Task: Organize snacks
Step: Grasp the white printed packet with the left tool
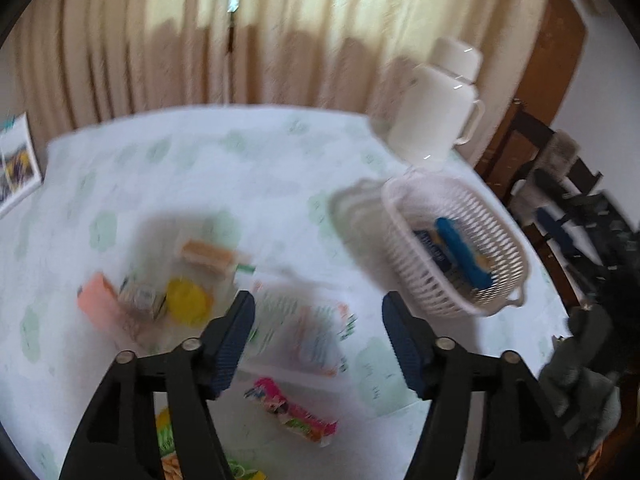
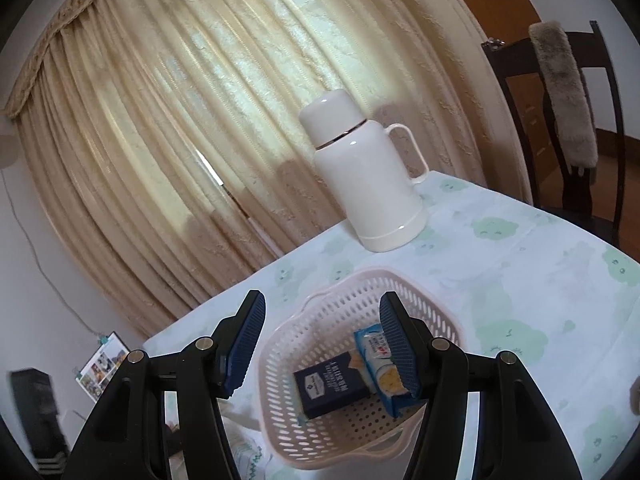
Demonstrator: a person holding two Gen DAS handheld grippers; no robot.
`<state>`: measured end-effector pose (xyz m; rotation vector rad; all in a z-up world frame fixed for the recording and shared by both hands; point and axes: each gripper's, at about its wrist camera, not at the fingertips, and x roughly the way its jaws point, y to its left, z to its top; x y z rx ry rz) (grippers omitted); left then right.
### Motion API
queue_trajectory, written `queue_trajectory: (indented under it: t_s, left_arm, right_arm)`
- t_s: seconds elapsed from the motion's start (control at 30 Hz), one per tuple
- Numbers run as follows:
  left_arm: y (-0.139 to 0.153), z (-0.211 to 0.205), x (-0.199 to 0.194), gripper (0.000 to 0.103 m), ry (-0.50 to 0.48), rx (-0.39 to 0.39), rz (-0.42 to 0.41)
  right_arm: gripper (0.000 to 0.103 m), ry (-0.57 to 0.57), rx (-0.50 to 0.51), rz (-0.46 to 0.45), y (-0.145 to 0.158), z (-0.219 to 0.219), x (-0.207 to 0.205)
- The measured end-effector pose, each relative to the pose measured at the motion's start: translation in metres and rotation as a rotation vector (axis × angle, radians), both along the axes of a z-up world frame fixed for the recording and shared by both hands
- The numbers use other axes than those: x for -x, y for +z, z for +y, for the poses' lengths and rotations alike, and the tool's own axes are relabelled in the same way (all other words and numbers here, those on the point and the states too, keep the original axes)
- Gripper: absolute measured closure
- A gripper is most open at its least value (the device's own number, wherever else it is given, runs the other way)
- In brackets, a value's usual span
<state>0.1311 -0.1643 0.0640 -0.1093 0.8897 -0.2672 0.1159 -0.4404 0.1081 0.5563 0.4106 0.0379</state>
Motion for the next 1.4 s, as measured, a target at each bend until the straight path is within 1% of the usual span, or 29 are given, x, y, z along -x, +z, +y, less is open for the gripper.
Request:
queue_trajectory:
  t_s: [0.1,0.23,0.4,0.47,0.63,0.77,0.93,1.07,1.3,1.4]
  left_arm:
    - [-0.021,0.007,-0.006,0.037,0.033,0.022,0.105]
    - [-0.039,0.005,-0.008,0.036,0.026,0.049,0.193]
    - [-0.051,-0.001,-0.010,0.036,0.010,0.069,0.250]
    - [-0.056,-0.004,-0.012,0.031,0.010,0.069,0.262]
    - [-0.061,-0.004,-0.017,0.028,0.028,0.057,0.260]
    - [-0.062,0.005,-0.027,0.026,0.063,0.024,0.241]
    - [-0.062,0.008,-0.043,0.025,0.062,-0.003,0.231]
    - [-0.061,0.002,-0.052,0.025,0.038,-0.007,0.222]
    - [-0.062,-0.015,-0.056,0.024,0.003,-0.042,0.193]
    - [-0.067,-0.018,-0.064,0.023,0.014,-0.083,0.184]
  right_arm:
    - [0.042,0.013,0.011,-0.014,0.003,0.005,0.003]
    - [0.042,0.020,0.007,-0.008,0.001,0.006,0.001]
    - [0.041,0.017,-0.004,-0.003,0.000,0.005,0.000]
    - [0.041,0.018,-0.009,-0.002,0.000,0.004,0.000]
    - [0.041,0.022,-0.014,-0.002,0.001,0.005,0.001]
    - [0.040,0.027,-0.016,0.002,0.000,0.006,0.000]
    - [0.040,0.031,-0.018,0.003,-0.001,0.007,0.000]
    - [0.040,0.034,-0.022,0.006,-0.002,0.007,0.000]
    - [0.040,0.049,-0.032,0.009,-0.002,0.008,0.000]
    - [0.040,0.054,-0.033,0.008,-0.002,0.009,0.001]
